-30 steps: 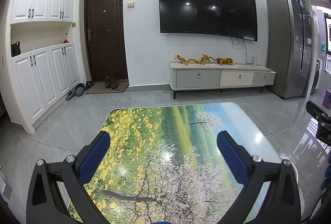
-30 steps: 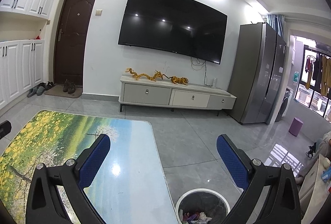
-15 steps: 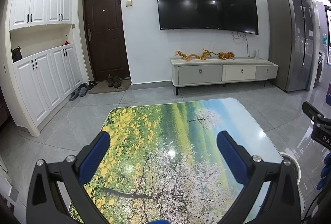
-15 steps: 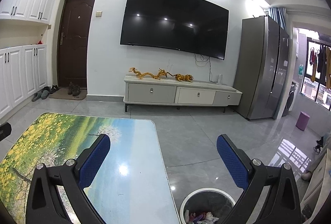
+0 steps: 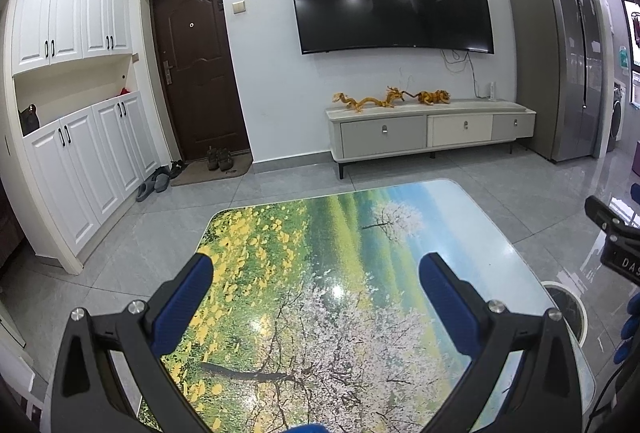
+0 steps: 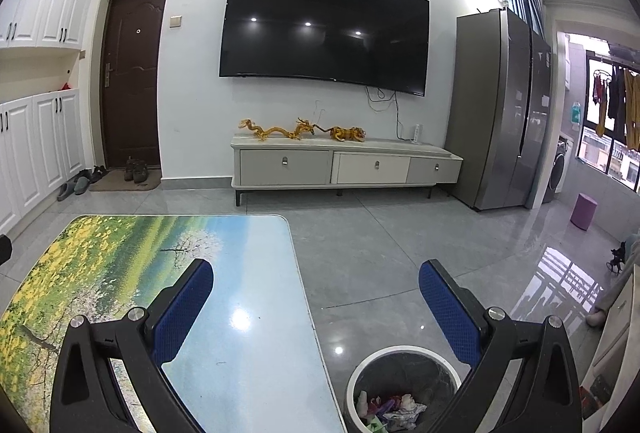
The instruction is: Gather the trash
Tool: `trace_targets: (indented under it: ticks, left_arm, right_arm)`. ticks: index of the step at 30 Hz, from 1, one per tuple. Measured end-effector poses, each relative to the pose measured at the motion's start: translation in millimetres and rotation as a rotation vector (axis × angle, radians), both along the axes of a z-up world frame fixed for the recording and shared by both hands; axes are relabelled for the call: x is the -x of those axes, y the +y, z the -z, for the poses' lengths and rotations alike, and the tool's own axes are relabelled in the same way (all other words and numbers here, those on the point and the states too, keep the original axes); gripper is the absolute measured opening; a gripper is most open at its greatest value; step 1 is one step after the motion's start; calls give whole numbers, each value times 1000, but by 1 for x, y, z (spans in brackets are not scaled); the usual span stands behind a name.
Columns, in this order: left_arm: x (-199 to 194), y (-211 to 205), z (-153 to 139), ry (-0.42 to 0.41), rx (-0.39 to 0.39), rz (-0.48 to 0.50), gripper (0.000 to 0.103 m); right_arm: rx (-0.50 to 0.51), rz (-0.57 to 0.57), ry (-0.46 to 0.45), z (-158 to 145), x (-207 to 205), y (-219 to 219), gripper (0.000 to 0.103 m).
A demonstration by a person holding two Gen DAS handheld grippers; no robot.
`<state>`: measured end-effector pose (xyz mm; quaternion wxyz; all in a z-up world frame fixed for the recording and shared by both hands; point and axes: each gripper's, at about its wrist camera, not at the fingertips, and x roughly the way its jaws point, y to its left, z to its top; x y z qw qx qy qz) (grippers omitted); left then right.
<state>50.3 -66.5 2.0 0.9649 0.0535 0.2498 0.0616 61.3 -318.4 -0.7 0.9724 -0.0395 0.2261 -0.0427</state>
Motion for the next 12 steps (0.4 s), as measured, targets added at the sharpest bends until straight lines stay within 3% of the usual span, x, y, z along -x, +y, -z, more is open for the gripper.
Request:
trace_targets:
  ticks: [12]
  left_arm:
    - [-16,14,11,23,4,-17,103]
  right_arm:
    - [17,23,14,3,-9,3,103]
